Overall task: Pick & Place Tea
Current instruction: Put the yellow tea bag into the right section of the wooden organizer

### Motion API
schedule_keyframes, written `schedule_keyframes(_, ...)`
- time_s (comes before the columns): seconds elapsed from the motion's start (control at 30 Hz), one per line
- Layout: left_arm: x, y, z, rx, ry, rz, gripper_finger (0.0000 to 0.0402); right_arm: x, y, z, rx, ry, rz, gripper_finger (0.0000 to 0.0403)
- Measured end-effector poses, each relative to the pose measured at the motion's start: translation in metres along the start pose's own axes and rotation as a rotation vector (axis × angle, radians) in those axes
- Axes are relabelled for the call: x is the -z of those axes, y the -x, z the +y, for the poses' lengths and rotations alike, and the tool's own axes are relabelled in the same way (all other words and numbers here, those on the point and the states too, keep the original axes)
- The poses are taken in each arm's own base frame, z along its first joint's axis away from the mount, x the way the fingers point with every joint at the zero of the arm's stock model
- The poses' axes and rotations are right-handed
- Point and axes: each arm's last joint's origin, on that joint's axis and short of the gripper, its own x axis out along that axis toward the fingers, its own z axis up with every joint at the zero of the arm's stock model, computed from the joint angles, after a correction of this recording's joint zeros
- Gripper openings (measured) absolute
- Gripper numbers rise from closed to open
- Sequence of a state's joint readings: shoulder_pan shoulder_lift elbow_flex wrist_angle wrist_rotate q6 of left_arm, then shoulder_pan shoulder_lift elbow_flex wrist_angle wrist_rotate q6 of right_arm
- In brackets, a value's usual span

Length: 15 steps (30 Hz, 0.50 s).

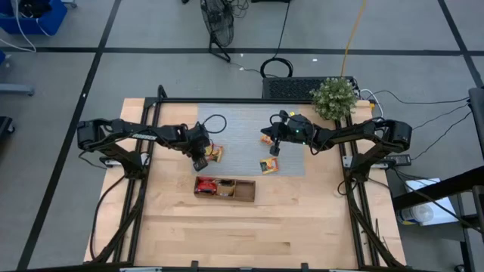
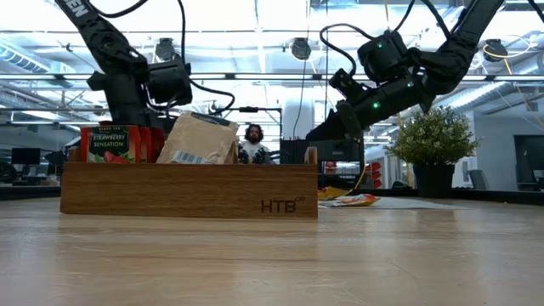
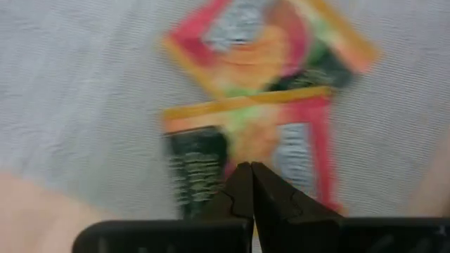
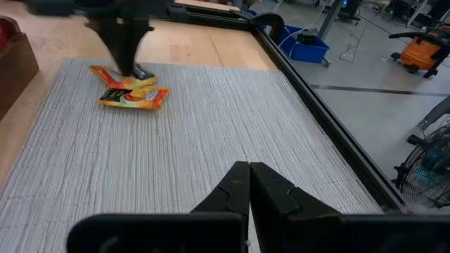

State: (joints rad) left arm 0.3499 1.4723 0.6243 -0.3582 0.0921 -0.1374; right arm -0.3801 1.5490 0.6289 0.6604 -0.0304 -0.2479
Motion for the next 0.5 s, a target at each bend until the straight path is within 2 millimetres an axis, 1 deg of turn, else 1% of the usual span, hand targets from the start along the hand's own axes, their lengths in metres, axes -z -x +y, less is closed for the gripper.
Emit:
schedule_keyframes(0.13, -0.003, 0.001, 0.009, -0.161, 0.017, -0.039, 0.0002, 0.000, 0.000, 0.000, 0.000, 0.000, -0.002, 0.0000)
schedule_keyframes(0.3, -0.007, 0.004, 0.024, -0.421, 0.062, -0.105, 0.0009, 0.000, 0.000, 0.000, -0.002, 0.000, -0.002, 0.0000)
schedule_keyframes(0.4, -0.007, 0.005, 0.030, -0.467, 0.100, -0.104, 0.0005, 0.000, 0.000, 0.000, -0.002, -0.009, -0.002, 0.0000)
schedule_keyframes(0.5, -0.006, 0.006, 0.030, -0.424, 0.101, -0.095, 0.0004, 0.000, 0.000, 0.000, -0.002, -0.011, -0.002, 0.0000)
